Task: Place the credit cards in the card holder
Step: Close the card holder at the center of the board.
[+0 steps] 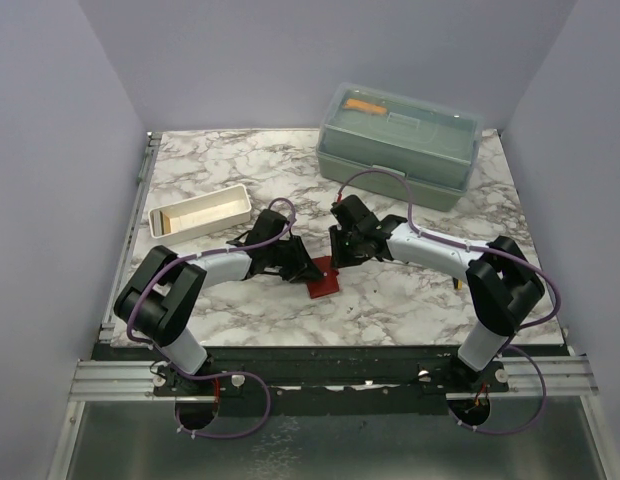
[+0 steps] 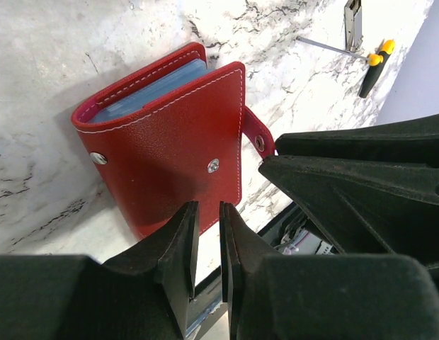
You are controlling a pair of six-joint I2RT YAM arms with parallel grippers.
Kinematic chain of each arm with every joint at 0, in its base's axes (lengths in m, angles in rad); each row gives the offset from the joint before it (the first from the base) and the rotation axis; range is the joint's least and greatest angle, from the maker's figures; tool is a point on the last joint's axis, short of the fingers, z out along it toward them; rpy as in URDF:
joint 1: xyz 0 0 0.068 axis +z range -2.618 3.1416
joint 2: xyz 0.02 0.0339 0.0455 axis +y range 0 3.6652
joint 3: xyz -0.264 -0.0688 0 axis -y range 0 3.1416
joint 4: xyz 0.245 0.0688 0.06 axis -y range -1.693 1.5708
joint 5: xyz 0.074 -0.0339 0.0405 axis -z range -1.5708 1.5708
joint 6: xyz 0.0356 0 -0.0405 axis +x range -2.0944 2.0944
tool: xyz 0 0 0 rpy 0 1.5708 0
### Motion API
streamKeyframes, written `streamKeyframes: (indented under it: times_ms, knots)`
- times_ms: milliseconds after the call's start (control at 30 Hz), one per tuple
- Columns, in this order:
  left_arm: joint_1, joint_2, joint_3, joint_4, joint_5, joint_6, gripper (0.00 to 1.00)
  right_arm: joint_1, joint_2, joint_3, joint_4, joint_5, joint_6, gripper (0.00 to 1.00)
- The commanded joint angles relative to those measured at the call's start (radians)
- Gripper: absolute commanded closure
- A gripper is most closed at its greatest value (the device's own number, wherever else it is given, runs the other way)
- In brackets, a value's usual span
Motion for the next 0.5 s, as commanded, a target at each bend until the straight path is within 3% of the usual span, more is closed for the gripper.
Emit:
streamKeyframes:
  times_ms: [0, 467]
  knots:
    - [-0.005, -0.005, 0.010, 0.020, -0.027, 0.005, 0.77, 0.000, 0.018, 0.026, -0.025, 0.039, -0.009, 0.76]
    - [-0.008, 0.000, 0.011, 0.018, -0.028, 0.011, 0.77, 0.000, 0.039, 0.028, -0.027, 0.050, -0.009, 0.77]
